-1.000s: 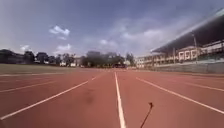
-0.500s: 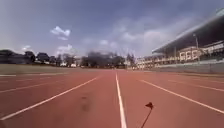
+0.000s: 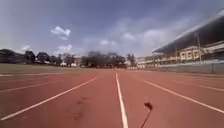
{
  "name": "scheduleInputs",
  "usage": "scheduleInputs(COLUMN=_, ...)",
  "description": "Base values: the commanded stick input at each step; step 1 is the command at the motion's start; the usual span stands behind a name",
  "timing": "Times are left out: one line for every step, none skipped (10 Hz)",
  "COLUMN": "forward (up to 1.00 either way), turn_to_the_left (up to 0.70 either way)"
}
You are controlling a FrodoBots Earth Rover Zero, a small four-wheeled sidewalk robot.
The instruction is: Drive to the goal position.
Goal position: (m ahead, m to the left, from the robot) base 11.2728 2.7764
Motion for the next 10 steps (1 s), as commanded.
scheduleInputs(forward=0.70, turn_to_the_left=0.00)
scheduleInputs(forward=0.70, turn_to_the_left=0.00)
scheduleInputs(forward=0.70, turn_to_the_left=0.00)
scheduleInputs(forward=0.70, turn_to_the_left=0.00)
scheduleInputs(forward=0.70, turn_to_the_left=0.00)
scheduleInputs(forward=0.70, turn_to_the_left=0.00)
scheduleInputs(forward=0.70, turn_to_the_left=0.00)
scheduleInputs(forward=0.70, turn_to_the_left=0.00)
scheduleInputs(forward=0.70, turn_to_the_left=0.00)
scheduleInputs(forward=0.70, turn_to_the_left=0.00)
